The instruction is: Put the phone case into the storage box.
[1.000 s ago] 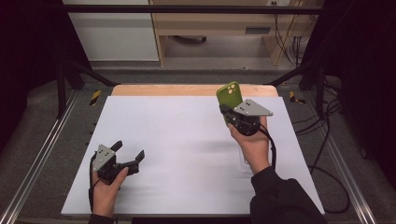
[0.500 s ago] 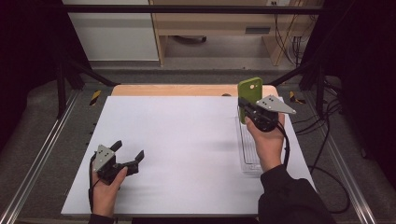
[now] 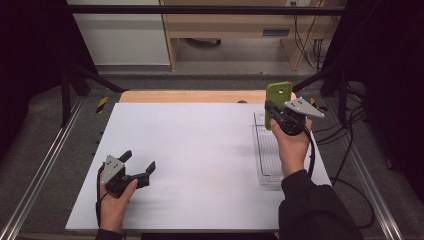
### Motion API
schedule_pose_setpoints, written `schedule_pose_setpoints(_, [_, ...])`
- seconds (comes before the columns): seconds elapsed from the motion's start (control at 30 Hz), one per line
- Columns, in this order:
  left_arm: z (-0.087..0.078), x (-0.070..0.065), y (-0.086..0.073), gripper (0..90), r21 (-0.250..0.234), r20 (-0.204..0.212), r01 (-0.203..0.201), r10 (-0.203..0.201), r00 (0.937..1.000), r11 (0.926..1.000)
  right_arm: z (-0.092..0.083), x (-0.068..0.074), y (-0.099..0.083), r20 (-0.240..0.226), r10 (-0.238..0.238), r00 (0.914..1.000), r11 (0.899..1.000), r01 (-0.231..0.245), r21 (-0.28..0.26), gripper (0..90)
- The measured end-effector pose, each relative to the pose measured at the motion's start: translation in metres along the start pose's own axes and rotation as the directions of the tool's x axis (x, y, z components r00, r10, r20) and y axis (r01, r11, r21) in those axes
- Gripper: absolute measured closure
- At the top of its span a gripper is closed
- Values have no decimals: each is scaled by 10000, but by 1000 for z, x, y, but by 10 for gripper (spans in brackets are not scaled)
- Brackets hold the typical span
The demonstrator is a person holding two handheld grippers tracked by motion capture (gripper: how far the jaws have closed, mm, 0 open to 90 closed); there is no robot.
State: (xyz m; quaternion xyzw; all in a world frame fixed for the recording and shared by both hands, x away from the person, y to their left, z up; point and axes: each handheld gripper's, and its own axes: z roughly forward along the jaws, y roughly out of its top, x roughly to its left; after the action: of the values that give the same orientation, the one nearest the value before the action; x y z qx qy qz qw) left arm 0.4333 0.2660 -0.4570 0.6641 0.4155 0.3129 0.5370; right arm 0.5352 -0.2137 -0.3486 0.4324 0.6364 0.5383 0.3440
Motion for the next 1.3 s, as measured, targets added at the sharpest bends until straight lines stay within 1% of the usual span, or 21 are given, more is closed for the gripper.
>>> schedule_pose_setpoints(0.3, [0, 0, 0, 36, -47, 40, -35, 35, 10000, 10000, 10, -4, -2, 178, 320, 9993, 9995, -321, 23, 884])
schedule_pose_setpoints(0.43, [0, -1, 0, 36, -43, 53, -41, 41, 10000, 10000, 12, -5, -2, 390, 360, 9986, 9993, -354, -157, 884])
schedule_pose_setpoints(0.63, [0, -1, 0, 36, -68, 77, -66, 67, 9999, 10000, 20, -9, -5, 668, 445, 9968, 9990, -437, -130, 884])
schedule_pose_setpoints(0.8, [1, -1, 0, 36, -92, 101, -69, 70, 9999, 9999, 30, -12, -10, 858, 511, 9950, 9987, -512, -12, 884])
schedule_pose_setpoints(1.07, [1, -1, 0, 36, -104, 110, -96, 98, 9999, 9999, 48, -14, -18, 937, 558, 9940, 9980, -584, 254, 884])
schedule_pose_setpoints(1.2, [0, -1, 0, 36, -151, 100, -57, 58, 9999, 9999, 57, -17, -22, 884, 821, 9927, 9958, -852, 323, 884])
schedule_pose_setpoints(1.3, [1, -1, 0, 36, -122, 120, -84, 85, 9999, 9999, 64, -19, -24, 983, 890, 9912, 9953, -921, 282, 884])
